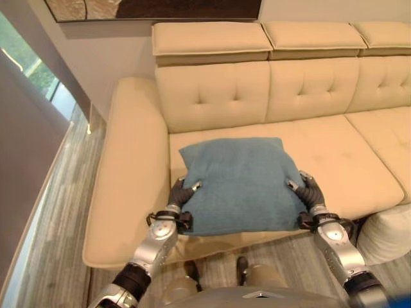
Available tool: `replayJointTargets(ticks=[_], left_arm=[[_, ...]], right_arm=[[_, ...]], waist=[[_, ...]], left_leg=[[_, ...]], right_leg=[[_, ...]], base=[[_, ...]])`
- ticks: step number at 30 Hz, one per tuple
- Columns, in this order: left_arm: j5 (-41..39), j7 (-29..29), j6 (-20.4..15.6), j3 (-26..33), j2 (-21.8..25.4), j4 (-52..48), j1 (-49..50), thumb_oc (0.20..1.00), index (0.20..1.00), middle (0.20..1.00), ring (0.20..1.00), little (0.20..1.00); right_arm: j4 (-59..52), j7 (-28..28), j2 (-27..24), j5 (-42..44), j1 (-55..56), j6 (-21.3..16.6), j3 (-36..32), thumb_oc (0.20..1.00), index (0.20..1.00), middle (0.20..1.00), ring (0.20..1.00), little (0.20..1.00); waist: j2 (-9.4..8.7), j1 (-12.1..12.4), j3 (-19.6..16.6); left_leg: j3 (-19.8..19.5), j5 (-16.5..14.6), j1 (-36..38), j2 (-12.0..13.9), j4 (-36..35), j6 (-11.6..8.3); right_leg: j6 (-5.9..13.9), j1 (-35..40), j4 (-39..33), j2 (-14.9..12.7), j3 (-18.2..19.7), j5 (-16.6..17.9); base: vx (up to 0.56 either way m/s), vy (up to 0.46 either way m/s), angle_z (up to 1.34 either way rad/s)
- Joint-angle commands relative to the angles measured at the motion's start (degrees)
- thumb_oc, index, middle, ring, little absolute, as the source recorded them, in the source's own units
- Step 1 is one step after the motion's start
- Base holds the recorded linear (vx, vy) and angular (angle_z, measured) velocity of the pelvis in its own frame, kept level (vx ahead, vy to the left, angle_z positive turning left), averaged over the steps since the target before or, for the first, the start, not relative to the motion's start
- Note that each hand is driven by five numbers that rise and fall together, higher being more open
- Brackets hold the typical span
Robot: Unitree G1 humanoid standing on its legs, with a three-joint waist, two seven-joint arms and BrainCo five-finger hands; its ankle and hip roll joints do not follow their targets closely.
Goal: Pick up all the scattered cushions and arrange them neatly on the sofa.
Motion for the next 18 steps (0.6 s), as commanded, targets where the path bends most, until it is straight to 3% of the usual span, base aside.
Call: replayJointTargets(ticks=[1, 6, 8, 13, 16, 18], left_arm=[[1.7, -2.7, -5.1, -0.9, -1.5, -7.0, -2.6, 0.2, 0.2, 0.2, 0.2, 0.2], [1.2, -3.2, -5.5, 0.2, -1.5, -7.4, -2.0, 0.2, 0.2, 0.2, 0.2, 0.2], [1.1, -3.0, -5.8, 0.9, -1.8, -7.2, -2.7, 0.2, 0.2, 0.2, 0.2, 0.2], [1.2, -3.4, -6.4, 1.2, -2.2, -6.7, -3.0, 0.2, 0.2, 0.2, 0.2, 0.2], [1.1, -3.5, -6.3, 0.9, -2.6, -6.6, -2.7, 0.2, 0.2, 0.2, 0.2, 0.2], [0.1, -4.0, -6.4, 0.0, -3.1, -6.2, -2.4, 0.2, 0.2, 0.2, 0.2, 0.2]], right_arm=[[-6.7, 3.6, 3.4, -0.9, -6.6, -4.8, 0.9, 0.2, 0.2, 0.2, 0.2, 0.2], [-7.0, 3.6, 3.3, -1.3, -7.6, -4.7, 0.9, 0.2, 0.2, 0.2, 0.2, 0.2], [-7.4, 3.5, 3.2, -1.9, -8.5, -4.3, 1.0, 0.2, 0.2, 0.2, 0.2, 0.2], [-7.8, 3.9, 3.1, -2.8, -8.5, -4.2, 1.1, 0.2, 0.2, 0.2, 0.2, 0.2], [-8.0, 4.3, 2.6, -3.0, -7.1, -4.5, 1.0, 0.2, 0.2, 0.2, 0.2, 0.2], [-9.4, 4.7, 1.2, -2.7, -4.7, -5.0, 0.5, 0.2, 0.2, 0.2, 0.2, 0.2]], waist=[[0.14, 0.6, -0.7], [1.28, -0.1, -1.2], [0.92, -0.7, -0.7], [0.05, -1.0, -0.8], [-0.17, -1.1, -1.3], [-0.08, -1.6, -1.9]], left_leg=[[-4.6, -3.5, -2.5, 0.9, 4.7, -0.79], [-5.0, -5.2, 1.1, 0.2, 2.7, -1.16], [-5.5, -6.6, 3.1, -0.1, 2.9, -1.79], [-6.2, -8.4, 6.3, 0.1, 2.9, -2.82], [-7.1, -8.2, 6.0, 1.5, 3.5, -4.08], [-8.4, -7.3, 4.4, 4.8, 8.1, -6.53]], right_leg=[[4.48, 7.0, 2.5, -0.5, -0.4, 3.9], [3.41, 4.0, -8.1, -3.2, -3.4, 5.7], [4.29, 2.6, -15.0, -4.6, -4.2, 8.8], [4.7, 3.6, -17.5, -4.6, -4.0, 10.3], [3.94, 4.5, -17.2, -3.8, -3.8, 10.0], [1.88, 7.1, -17.0, -2.1, -4.8, 7.6]], base=[[0.15, 0.055, -0.24], [0.19, -0.04, -0.09], [0.21, -0.133, -0.04], [0.15, -0.152, 0.06], [0.16, -0.257, 0.03], [0.18, -0.357, 0.39]])
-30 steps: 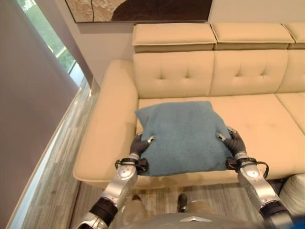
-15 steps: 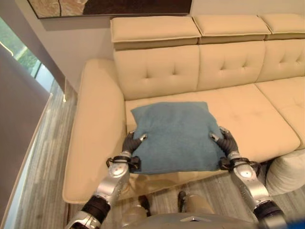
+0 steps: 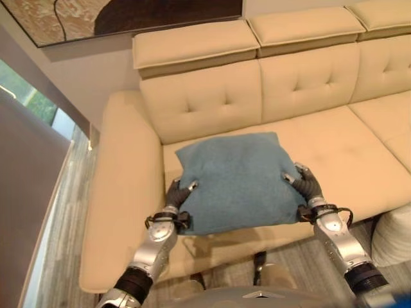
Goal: Pick up all the scattered cushions and arrange them neatly on the sofa.
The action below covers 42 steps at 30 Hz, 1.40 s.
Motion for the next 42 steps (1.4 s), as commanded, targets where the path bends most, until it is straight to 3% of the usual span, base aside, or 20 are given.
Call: replayJointTargets(ticks=[1, 2, 4, 7, 8, 10, 12, 15, 22, 25, 29, 30, 33, 37, 41, 42], left_arm=[[-0.2, -3.6, -6.4, -2.8, 1.2, -6.1, -4.2, 0.2, 0.2, 0.2, 0.2, 0.2], [-0.2, -3.6, -6.4, -2.9, 1.2, -6.1, -4.3, 0.2, 0.2, 0.2, 0.2, 0.2], [-0.7, -3.3, -6.3, -3.4, 1.0, -6.4, -4.7, 0.2, 0.2, 0.2, 0.2, 0.2], [-0.9, -3.2, -6.1, -3.3, 0.8, -6.3, -4.6, 0.2, 0.2, 0.2, 0.2, 0.2], [-0.6, -3.2, -5.9, -3.2, 0.7, -6.4, -4.3, 0.2, 0.2, 0.2, 0.2, 0.2], [0.5, -2.7, -5.5, -3.0, 0.7, -6.2, -4.5, 0.2, 0.2, 0.2, 0.2, 0.2], [0.2, -2.9, -5.5, -2.8, 0.8, -6.9, -4.4, 0.2, 0.2, 0.2, 0.2, 0.2], [0.8, -2.8, -5.7, -2.6, 1.2, -7.3, -4.1, 0.2, 0.2, 0.2, 0.2, 0.2], [2.7, -2.7, -6.4, 0.5, 4.6, -9.1, -3.6, 0.2, 0.2, 0.2, 0.2, 0.2], [3.7, -2.0, -6.9, 1.6, 5.1, -9.3, -4.8, 0.2, 0.2, 0.2, 0.2, 0.2], [4.9, -0.8, -7.7, 2.0, 5.6, -10.1, -7.3, 0.2, 0.2, 0.2, 0.2, 0.2], [6.6, 1.2, -9.1, 1.4, 5.0, -9.5, -11.4, 0.2, 0.2, 0.2, 0.2, 0.2], [7.9, 2.6, -10.0, 0.9, 4.6, -9.7, -13.8, 0.2, 0.2, 0.2, 0.2, 0.2], [9.4, 5.7, -11.3, -0.8, 3.5, -10.7, -18.6, 0.2, 0.2, 0.2, 0.2, 0.2], [11.9, 9.3, -12.7, -2.8, 4.1, -10.2, -26.4, 0.2, 0.2, 0.2, 0.2, 0.2], [14.5, 13.0, -13.8, -3.6, 4.7, -9.0, -33.4, 0.2, 0.2, 0.2, 0.2, 0.2]], right_arm=[[-8.3, 3.0, 4.2, -0.1, -2.3, -6.4, 1.1, 0.2, 0.2, 0.2, 0.2, 0.2], [-8.3, 3.0, 4.1, -0.1, -2.3, -6.4, 1.0, 0.2, 0.2, 0.2, 0.2, 0.2], [-8.6, 2.2, 2.9, 0.4, -2.7, -6.3, 1.2, 0.2, 0.2, 0.2, 0.2, 0.2], [-8.9, 2.2, 2.4, 0.5, -2.6, -6.0, 1.1, 0.2, 0.2, 0.2, 0.2, 0.2], [-8.8, 2.4, 2.2, 0.6, -2.1, -6.0, 0.7, 0.2, 0.2, 0.2, 0.2, 0.2], [-8.1, 1.8, 2.3, 0.3, -2.3, -5.8, 0.5, 0.2, 0.2, 0.2, 0.2, 0.2], [-8.6, 2.0, 2.6, 1.0, -1.7, -5.9, -0.3, 0.2, 0.2, 0.2, 0.2, 0.2], [-8.7, 1.7, 3.1, 0.6, -1.9, -5.9, -1.0, 0.2, 0.2, 0.2, 0.2, 0.2], [-8.3, 1.6, 5.2, -1.5, -4.4, -5.6, -0.9, 0.2, 0.2, 0.2, 0.2, 0.2], [-8.0, 1.0, 5.0, -3.0, -5.0, -5.9, -1.5, 0.2, 0.2, 0.2, 0.2, 0.2], [-8.3, -0.7, 4.2, -5.8, -7.4, -6.0, -1.9, 0.2, 0.2, 0.2, 0.2, 0.2], [-7.7, -2.9, 4.2, -8.3, -9.1, -6.9, -2.5, 0.2, 0.2, 0.2, 0.2, 0.2], [-7.4, -5.2, 3.6, -10.6, -11.5, -7.4, -2.4, 0.2, 0.2, 0.2, 0.2, 0.2], [-7.2, -9.1, 3.1, -13.4, -16.9, -8.1, -1.2, 0.2, 0.2, 0.2, 0.2, 0.2], [-4.4, -12.5, 1.4, -16.5, -25.5, -8.1, 2.4, 0.2, 0.2, 0.2, 0.2, 0.2], [-2.2, -15.2, -0.7, -18.1, -33.5, -8.6, 4.7, 0.2, 0.2, 0.2, 0.2, 0.2]], waist=[[-5.68, -0.8, -2.7], [-5.55, -1.0, -2.7], [-5.83, -0.4, -1.2], [-5.89, -0.2, -1.1], [-5.96, -0.1, -1.6], [-5.04, 0.5, -1.6], [-4.24, 0.2, -1.7], [-4.29, 0.0, -2.2], [-4.71, 1.3, -1.6], [-4.67, 1.3, -1.7], [-4.49, 1.0, -0.9], [-5.37, 0.7, 0.4], [-5.81, 1.0, 0.7], [-5.91, 1.1, 1.7], [-5.31, 1.3, 3.0], [-4.74, 1.6, 3.3]], left_leg=[[-2.0, -6.4, -3.4, 0.0, 14.2, -3.79], [-2.3, -6.6, -3.8, 0.3, 14.8, -3.91], [-4.0, -2.1, -8.5, 1.8, 24.1, -4.95], [-4.4, -4.0, -9.8, 0.9, 21.3, -3.9], [-3.8, -4.5, -10.8, 0.4, 16.3, -3.25], [-3.8, -1.1, -12.9, 0.4, 9.6, -3.48], [-4.0, -0.9, -11.0, -0.1, 5.0, -3.16], [-3.8, -1.4, -10.1, -2.1, 4.5, -2.45], [-0.9, -5.1, -7.6, -4.8, 4.8, 1.26], [-1.1, -6.0, -6.8, -5.5, 4.1, 1.49], [-1.2, -6.3, -6.3, -5.6, 3.3, 1.24], [-2.4, -6.8, -7.2, -6.0, 4.7, 0.87], [-2.7, -6.6, -8.3, -5.8, 5.2, 0.57], [-3.8, -5.8, -12.9, -4.4, 6.2, -0.39], [-5.7, -4.5, -21.4, -2.6, 8.5, -1.47], [-6.5, -4.2, -26.0, -2.1, 10.3, -1.83]], right_leg=[[2.07, 1.4, 0.1, -2.8, 1.9, -2.1], [1.96, 1.4, 0.1, -2.7, 1.7, -2.1], [-0.78, 4.0, -0.4, -1.0, 0.9, -4.2], [-0.67, 5.2, -1.0, -0.8, 1.2, -5.1], [-0.01, 5.9, -1.5, -0.9, 1.2, -5.5], [0.51, 7.2, -2.0, 0.0, 1.3, -6.5], [1.14, 6.9, -1.1, 0.1, 1.9, -7.0], [2.35, 6.3, 0.0, -1.1, 3.0, -6.1], [5.91, 0.6, 9.5, -4.9, 6.5, -4.0], [5.86, -0.9, 8.2, -5.5, 7.3, -3.1], [5.78, -4.4, 3.7, -6.2, 5.7, -1.0], [6.04, -4.2, 1.4, -6.1, 7.3, -0.7], [5.72, -4.2, 1.1, -6.0, 7.3, -0.2], [4.67, -6.6, 1.0, -5.3, 6.1, 0.0], [3.55, -14.3, 3.4, -4.6, 5.3, -0.7], [3.12, -18.8, 5.4, -4.0, 5.4, -1.2]], base=[[0.06, -0.219, 0.54], [0.04, -0.187, 0.91], [0.06, -0.214, 0.64], [0.11, -0.041, 0.18], [0.18, 0.077, 0.09], [0.19, 0.092, 0.03], [0.18, 0.147, 0.03], [0.17, 0.201, -0.18], [0.09, 0.141, -0.48], [0.09, 0.017, 0.04], [0.05, -0.051, 0.0], [0.03, -0.09, 0.07], [-0.02, -0.124, 0.33], [-0.12, -0.171, 0.21], [-0.18, -0.166, 0.26], [-0.1, -0.09, 0.05]])
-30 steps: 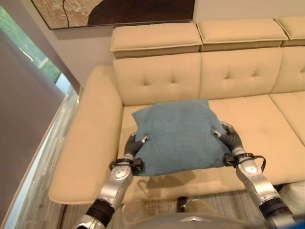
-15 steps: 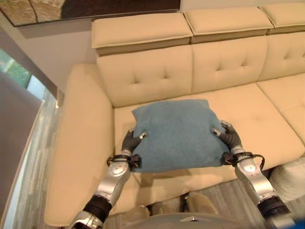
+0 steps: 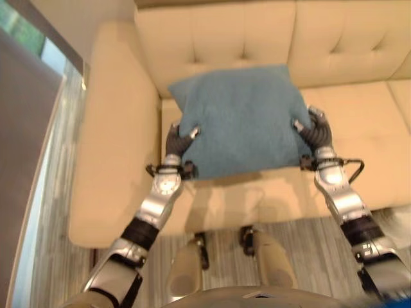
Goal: Pick up all the scattered cushions and arrange them neatly on the sofa.
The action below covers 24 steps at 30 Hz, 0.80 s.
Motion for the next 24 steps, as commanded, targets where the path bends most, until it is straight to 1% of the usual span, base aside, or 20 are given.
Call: replayJointTargets(ticks=[1, 4, 5, 7, 9, 10, 12, 13, 14, 15, 16, 17, 18, 19, 20, 21, 22, 23, 24], left_arm=[[8.2, 3.7, -9.5, -4.2, -0.5, -6.3, -11.9, 0.2, 0.2, 0.2, 0.2, 0.2], [11.4, 8.7, -9.9, -4.6, 0.0, -4.2, -19.8, 0.2, 0.2, 0.2, 0.2, 0.2], [14.1, 12.2, -9.7, -5.1, 0.8, -2.3, -25.5, 0.2, 0.2, 0.2, 0.2, 0.2], [16.6, 16.2, -9.2, -5.4, 2.0, -0.3, -33.8, 0.2, 0.2, 0.2, 0.2, 0.2], [17.0, 17.0, -9.2, -5.7, 2.1, 0.4, -35.6, 0.2, 0.2, 0.2, 0.2, 0.2], [18.0, 18.5, -8.8, -5.5, 2.6, 1.5, -38.4, 0.2, 0.2, 0.2, 0.2, 0.2], [18.2, 18.7, -8.5, -5.5, 2.8, 2.3, -39.8, 0.2, 0.2, 0.2, 0.2, 0.2], [17.6, 19.0, -8.1, -6.1, 3.1, 5.3, -42.3, 0.2, 0.2, 0.2, 0.2, 0.2], [17.5, 19.0, -8.1, -6.1, 3.1, 5.4, -42.5, 0.2, 0.2, 0.2, 0.2, 0.2], [16.3, 18.9, -8.0, -6.8, 2.7, 8.0, -44.0, 0.2, 0.2, 0.2, 0.2, 0.2], [11.8, 17.4, -7.6, -8.3, 1.9, 15.4, -48.9, 0.2, 0.2, 0.2, 0.2, 0.2], [11.7, 17.3, -7.8, -8.3, 2.0, 15.8, -49.4, 0.2, 0.2, 0.2, 0.2, 0.2], [9.1, 16.1, -7.3, -9.3, 2.1, 20.8, -53.1, 0.2, 0.2, 0.2, 0.2, 0.2], [3.8, 11.9, -5.0, -12.6, 1.3, 31.5, -60.4, 0.2, 0.2, 0.2, 0.2, 0.2], [1.5, 10.0, -4.8, -13.9, 1.5, 36.4, -64.9, 0.2, 0.2, 0.2, 0.2, 0.2], [0.4, 8.1, -3.4, -15.4, 1.4, 40.9, -67.4, 0.2, 0.2, 0.2, 0.2, 0.2], [0.1, 7.8, -3.6, -15.4, 1.4, 41.5, -68.1, 0.2, 0.2, 0.2, 0.2, 0.2], [-1.9, 5.9, -3.0, -16.5, 1.0, 45.2, -71.0, 0.2, 0.2, 0.2, 0.2, 0.2], [-2.9, 3.3, -2.6, -17.8, 1.2, 48.9, -73.8, 0.2, 0.2, 0.2, 0.2, 0.2]], right_arm=[[-4.3, -3.3, 0.7, -5.2, -9.9, -7.5, 6.5, 0.2, 0.2, 0.2, 0.2, 0.2], [-1.8, -6.6, -0.5, -7.8, -18.2, -7.6, 8.4, 0.2, 0.2, 0.2, 0.2, 0.2], [0.0, -8.9, -1.5, -9.9, -24.1, -7.2, 9.6, 0.2, 0.2, 0.2, 0.2, 0.2], [2.0, -12.3, -3.0, -13.1, -32.6, -6.4, 11.2, 0.2, 0.2, 0.2, 0.2, 0.2], [2.6, -13.3, -3.5, -14.1, -34.9, -6.2, 11.6, 0.2, 0.2, 0.2, 0.2, 0.2], [3.5, -14.8, -4.0, -15.3, -38.0, -5.8, 12.1, 0.2, 0.2, 0.2, 0.2, 0.2], [4.3, -15.4, -4.1, -15.6, -39.5, -5.6, 12.3, 0.2, 0.2, 0.2, 0.2, 0.2], [6.7, -16.2, -4.4, -15.5, -41.9, -5.3, 13.3, 0.2, 0.2, 0.2, 0.2, 0.2], [6.9, -16.2, -4.4, -15.4, -42.1, -5.4, 13.3, 0.2, 0.2, 0.2, 0.2, 0.2], [9.3, -16.3, -4.3, -14.7, -44.3, -5.1, 14.5, 0.2, 0.2, 0.2, 0.2, 0.2], [15.1, -16.2, -3.8, -12.2, -49.0, -4.8, 17.1, 0.2, 0.2, 0.2, 0.2, 0.2], [15.5, -16.2, -3.8, -12.1, -49.4, -5.0, 17.3, 0.2, 0.2, 0.2, 0.2, 0.2], [19.6, -15.8, -3.2, -10.3, -52.3, -4.8, 19.0, 0.2, 0.2, 0.2, 0.2, 0.2], [28.2, -14.2, -2.0, -5.8, -57.3, -4.0, 22.0, 0.2, 0.2, 0.2, 0.2, 0.2], [33.1, -12.8, -1.2, -2.8, -60.8, -3.9, 24.0, 0.2, 0.2, 0.2, 0.2, 0.2], [36.4, -11.3, -0.8, -0.6, -62.3, -3.2, 25.4, 0.2, 0.2, 0.2, 0.2, 0.2], [36.9, -11.2, -0.8, -0.4, -62.9, -3.4, 25.6, 0.2, 0.2, 0.2, 0.2, 0.2], [40.9, -9.2, -0.2, 1.8, -64.9, -2.6, 27.8, 0.2, 0.2, 0.2, 0.2, 0.2], [46.7, -5.9, 0.2, 4.6, -66.9, -1.7, 31.1, 0.2, 0.2, 0.2, 0.2, 0.2]], waist=[[-2.39, 0.1, -4.3], [-1.76, 0.3, -4.3], [-1.29, 0.4, -4.1], [-0.39, 0.6, -3.6], [-0.24, 0.6, -3.5], [-0.05, 0.8, -3.2], [0.07, 0.9, -3.0], [0.22, 1.0, -2.9], [0.25, 1.0, -2.9], [0.24, 1.1, -2.4], [0.28, 1.1, -1.6], [0.31, 1.1, -1.6], [0.37, 1.1, -1.0], [0.87, 1.1, -0.5], [1.2, 1.2, 0.3], [1.53, 1.2, 0.8], [1.57, 1.1, 1.0], [2.0, 1.1, 1.9], [2.54, 1.2, 3.0]], left_leg=[[-0.8, -6.2, -2.7, 1.7, 6.0, -1.78], [-1.6, -5.7, -5.9, 1.8, 6.7, -2.13], [-2.1, -5.3, -7.7, 1.8, 6.7, -2.31], [-3.0, -4.7, -10.7, 1.8, 6.7, -2.6], [-3.3, -4.5, -11.5, 1.9, 6.8, -2.67], [-3.6, -4.2, -12.6, 1.9, 6.7, -2.87], [-3.7, -4.1, -13.5, 1.8, 6.7, -2.97], [-4.1, -3.7, -14.8, 1.8, 6.6, -3.14], [-4.1, -3.7, -15.0, 1.8, 6.7, -3.14], [-4.3, -3.4, -15.9, 1.8, 6.7, -3.24], [-4.7, -2.6, -18.0, 1.8, 6.7, -3.45], [-4.8, -2.6, -18.2, 1.8, 6.7, -3.45], [-5.1, -2.1, -19.6, 1.8, 6.7, -3.57], [-6.1, -2.6, -21.4, 2.0, 6.4, -4.0], [-6.6, -1.8, -23.2, 2.1, 6.4, -4.23], [-6.9, -1.4, -23.9, 2.1, 6.0, -4.27], [-6.9, -1.3, -24.1, 2.1, 6.0, -4.28], [-7.2, -0.6, -25.5, 2.0, 5.8, -4.32], [-7.6, 0.4, -27.9, 2.0, 5.7, -4.57]], right_leg=[[6.0, 3.0, -11.1, -3.5, 4.5, 6.0], [5.84, -0.4, -9.6, -3.4, 4.6, 5.6], [5.72, -2.5, -8.6, -3.3, 4.8, 5.2], [5.62, -5.8, -7.2, -3.4, 5.1, 4.8], [5.6, -6.6, -6.9, -3.4, 5.2, 4.7], [5.65, -7.8, -6.7, -3.5, 5.3, 4.6], [5.61, -8.6, -6.4, -3.6, 5.4, 4.5], [5.58, -10.1, -6.0, -3.6, 5.6, 4.5], [5.57, -10.3, -6.0, -3.6, 5.6, 4.5], [5.57, -11.3, -5.7, -3.6, 5.6, 4.5], [5.51, -13.4, -5.0, -3.5, 5.8, 4.5], [5.5, -13.6, -4.9, -3.5, 5.8, 4.5], [5.53, -15.2, -4.5, -3.5, 5.8, 4.7], [5.86, -17.0, -3.4, -3.2, 6.3, 3.2], [5.78, -18.6, -2.9, -3.2, 6.1, 3.1], [5.82, -19.7, -2.6, -3.3, 6.1, 3.2], [5.81, -19.9, -2.5, -3.3, 6.1, 3.2], [5.77, -21.5, -1.9, -3.2, 6.1, 3.2], [5.74, -24.2, -1.1, -3.1, 6.2, 3.6]], base=[[-0.12, -0.106, 0.03], [-0.03, -0.037, 0.05], [0.0, 0.0, 0.0], [0.01, -0.021, 0.08], [0.03, -0.009, 0.12], [0.02, -0.001, 0.09], [0.01, -0.011, 0.1], [0.0, -0.016, 0.12], [-0.01, -0.031, 0.13], [-0.06, -0.048, 0.11], [-0.06, -0.049, 0.13], [-0.07, -0.056, 0.13], [0.0, -0.077, 0.11], [-0.03, -0.101, 0.15], [-0.02, -0.082, 0.18], [-0.05, -0.028, 0.19], [-0.05, -0.009, 0.14], [-0.06, -0.011, 0.1], [-0.08, -0.02, 0.07]])
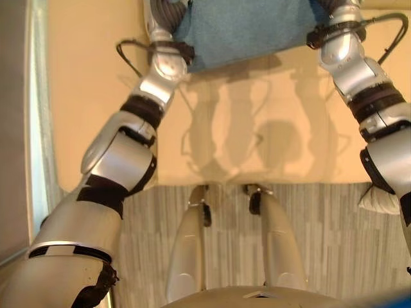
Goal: Pick up all the scattered cushions and arrange them neatly on the sofa.
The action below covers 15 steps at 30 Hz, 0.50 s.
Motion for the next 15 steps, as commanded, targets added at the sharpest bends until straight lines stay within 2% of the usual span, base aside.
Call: replayJointTargets(ticks=[1, 4, 9, 10, 11, 12, 13, 14, 15], left_arm=[[-2.7, -6.1, -3.0, -0.2, -0.4, -1.0, -13.2, 0.2, 0.2, 0.2, 0.2, 0.2], [-1.2, -8.2, -2.1, -2.8, 1.3, 0.5, -13.7, 0.2, 0.2, 0.2, 0.2, 0.2], [-1.5, -9.6, -1.4, -2.9, 3.2, 0.6, -11.7, 0.2, 0.2, 0.2, 0.2, 0.2], [-1.4, -9.6, -1.2, -2.8, 3.1, 0.4, -10.9, 0.244, 0.244, 0.244, 0.244, 0.244], [-1.5, -9.4, -1.1, -2.3, 3.2, 0.3, -10.0, 0.536, 0.536, 0.536, 0.536, 0.536], [-2.2, -9.2, -1.3, -1.2, 2.9, -0.5, -8.1, 1.0, 1.0, 1.0, 1.0, 1.0], [-2.6, -9.1, -1.3, -0.8, 2.9, -0.7, -7.3, 1.0, 1.0, 1.0, 1.0, 1.0], [-2.6, -9.1, -1.3, -0.4, 2.8, -0.8, -6.4, 1.0, 1.0, 1.0, 1.0, 1.0], [-2.7, -9.1, -1.4, 0.0, 2.8, -1.1, -5.5, 1.0, 1.0, 1.0, 1.0, 1.0]], right_arm=[[4.6, 7.4, 3.9, 6.3, -8.5, -1.5, 6.0, 0.2, 0.2, 0.2, 0.2, 0.2], [5.6, 9.6, 3.7, 8.7, -8.8, -1.5, 8.5, 0.2, 0.2, 0.2, 0.2, 0.2], [2.7, 11.0, 3.9, 9.8, -6.2, -1.8, 8.9, 0.2, 0.2, 0.2, 0.2, 0.2], [2.0, 11.1, 4.1, 9.4, -5.1, -1.7, 8.8, 0.2, 0.2, 0.2, 0.2, 0.2], [1.3, 11.1, 4.5, 8.7, -4.0, -1.7, 8.8, 0.2, 0.2, 0.2, 0.2, 0.2], [0.7, 11.2, 4.7, 7.1, -2.4, -1.3, 9.0, 0.545, 0.545, 0.545, 0.545, 0.545], [0.7, 11.2, 4.6, 6.7, -1.7, -1.2, 8.8, 0.545, 0.545, 0.545, 0.545, 0.545], [0.7, 11.3, 4.6, 6.4, -0.9, -1.1, 8.4, 1.0, 1.0, 1.0, 1.0, 1.0], [0.8, 11.1, 4.6, 6.4, -0.1, -1.1, 7.8, 1.0, 1.0, 1.0, 1.0, 1.0]], waist=[[0.22, 0.6, 2.1], [0.29, 0.4, 2.8], [0.14, -0.1, 2.7], [0.06, -0.2, 2.7], [0.04, -0.3, 2.6], [0.2, -0.5, 2.6], [0.29, -0.5, 2.5], [0.33, -0.5, 2.4], [0.36, -0.5, 2.3]], left_leg=[[-2.6, -5.6, -0.7, 2.9, 3.3, -3.27], [-2.9, -5.3, -3.8, 2.8, 3.8, -3.28], [-3.4, -5.5, -6.8, 2.7, 4.9, -3.07], [-3.3, -5.6, -7.0, 2.8, 5.1, -3.02], [-3.3, -5.7, -6.9, 2.7, 5.2, -2.92], [-3.2, -5.8, -6.6, 2.7, 5.5, -2.9], [-3.2, -6.0, -6.3, 2.7, 5.5, -2.82], [-3.1, -6.0, -5.9, 2.7, 5.4, -2.79], [-3.0, -6.1, -5.6, 2.6, 5.4, -2.8]], right_leg=[[8.79, 3.6, -9.7, -1.6, 6.4, 3.3], [8.86, 0.5, -9.7, -1.1, 7.0, 3.8], [8.81, -2.2, -9.7, -0.5, 7.8, 4.4], [8.78, -2.3, -9.8, -0.5, 8.0, 4.5], [8.68, -2.1, -10.0, -0.4, 8.1, 4.5], [8.61, -1.8, -10.1, -0.3, 8.2, 4.6], [8.57, -1.6, -10.1, -0.2, 8.3, 4.6], [8.5, -1.3, -10.1, -0.2, 8.4, 4.6], [8.42, -1.0, -10.1, -0.1, 8.4, 4.6]], base=[[-0.05, -0.013, 0.06], [0.0, 0.005, 0.01], [0.0, 0.008, 0.0], [0.0, 0.0, 0.0], [0.0, 0.0, 0.0], [0.0, 0.033, -0.01], [0.0, 0.03, -0.03], [0.0, 0.021, -0.04], [0.0, 0.021, -0.06]])
